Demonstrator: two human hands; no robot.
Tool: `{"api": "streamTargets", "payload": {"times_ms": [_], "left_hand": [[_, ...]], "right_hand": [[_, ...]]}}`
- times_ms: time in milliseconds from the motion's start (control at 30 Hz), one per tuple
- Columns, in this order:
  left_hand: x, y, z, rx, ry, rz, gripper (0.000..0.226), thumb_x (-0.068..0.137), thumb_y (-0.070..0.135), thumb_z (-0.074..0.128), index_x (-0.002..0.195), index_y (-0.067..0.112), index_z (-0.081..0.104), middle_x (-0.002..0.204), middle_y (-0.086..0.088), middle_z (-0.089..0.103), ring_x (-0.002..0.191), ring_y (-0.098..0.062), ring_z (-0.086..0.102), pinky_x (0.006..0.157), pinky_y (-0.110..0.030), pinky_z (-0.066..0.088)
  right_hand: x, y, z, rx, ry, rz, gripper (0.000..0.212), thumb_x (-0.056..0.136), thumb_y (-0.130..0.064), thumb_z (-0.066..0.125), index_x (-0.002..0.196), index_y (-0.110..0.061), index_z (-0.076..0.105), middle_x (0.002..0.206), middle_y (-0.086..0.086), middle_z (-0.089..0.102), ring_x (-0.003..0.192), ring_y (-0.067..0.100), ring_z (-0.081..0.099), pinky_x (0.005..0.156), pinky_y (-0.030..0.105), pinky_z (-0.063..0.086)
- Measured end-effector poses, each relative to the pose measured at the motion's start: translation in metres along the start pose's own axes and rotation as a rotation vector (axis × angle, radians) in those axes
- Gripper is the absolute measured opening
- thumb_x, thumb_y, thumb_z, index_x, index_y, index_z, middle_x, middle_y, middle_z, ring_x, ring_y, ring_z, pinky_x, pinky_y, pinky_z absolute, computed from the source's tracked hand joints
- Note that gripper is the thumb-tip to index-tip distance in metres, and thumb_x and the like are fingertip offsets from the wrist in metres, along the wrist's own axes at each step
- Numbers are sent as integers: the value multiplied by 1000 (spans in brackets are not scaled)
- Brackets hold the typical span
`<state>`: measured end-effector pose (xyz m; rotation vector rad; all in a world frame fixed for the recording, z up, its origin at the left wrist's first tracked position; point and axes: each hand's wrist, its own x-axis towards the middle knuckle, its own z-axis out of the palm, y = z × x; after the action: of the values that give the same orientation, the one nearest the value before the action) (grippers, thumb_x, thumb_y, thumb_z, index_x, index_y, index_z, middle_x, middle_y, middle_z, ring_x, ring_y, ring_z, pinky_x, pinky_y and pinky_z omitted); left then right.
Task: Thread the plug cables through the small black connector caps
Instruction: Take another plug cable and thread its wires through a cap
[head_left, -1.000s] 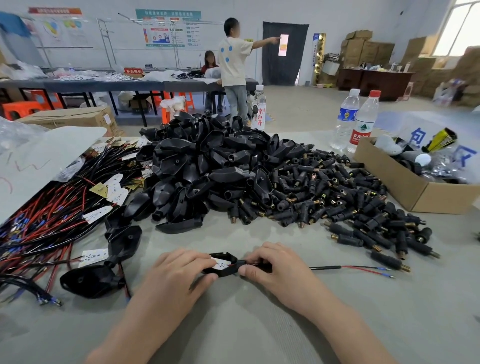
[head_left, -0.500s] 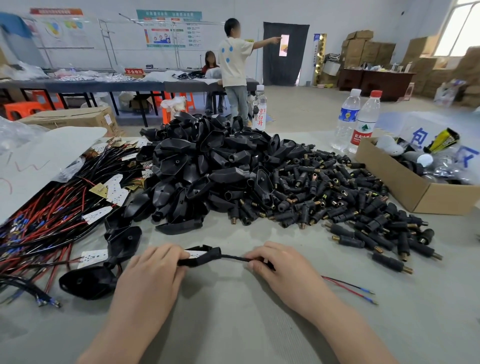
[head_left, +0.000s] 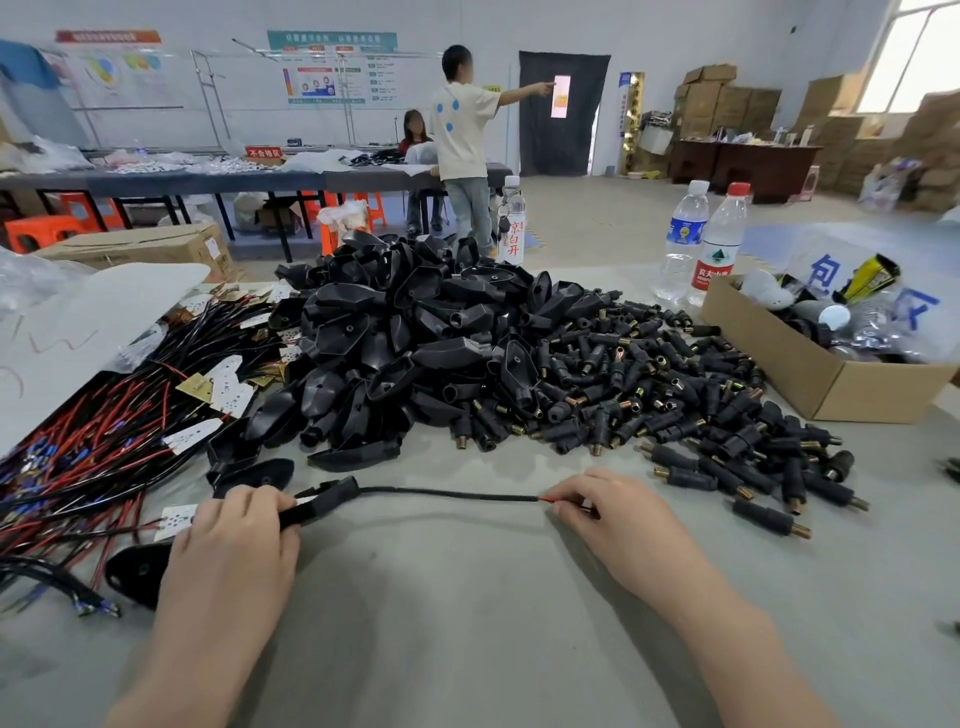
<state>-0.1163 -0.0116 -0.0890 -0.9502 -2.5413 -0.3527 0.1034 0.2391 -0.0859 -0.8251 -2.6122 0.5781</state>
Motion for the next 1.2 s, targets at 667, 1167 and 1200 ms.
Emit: {"api": "streamTargets", "payload": {"times_ms": [667,1167,1200], "left_hand": [[-9,114,5,-376,138,496,31,97,37,45,82,23,68,69,14,63,63,-7,62,57,-30,51],[-8,97,17,-754,-152,173,27,102,20,47,115,42,54,92,24,64,72,6,56,65,-19,39],[-7,97,18,-787,-157,160,30,101,17,49,114,44,54,92,24,64,67,6,54,62,-19,37]], "right_hand": [[-4,-28,11,14,146,-242,14,95,-27,64,98,-39,70,88,-24,68,81,-1,46,83,27,39],[8,-2,4,163,338,-1,36,99,-49,46,124,-30,64,117,-15,62,111,10,54,96,33,42],[13,4,2,147,359,52,32,100,-42,50,126,-28,63,122,-11,62,114,14,54,98,36,42]]}}
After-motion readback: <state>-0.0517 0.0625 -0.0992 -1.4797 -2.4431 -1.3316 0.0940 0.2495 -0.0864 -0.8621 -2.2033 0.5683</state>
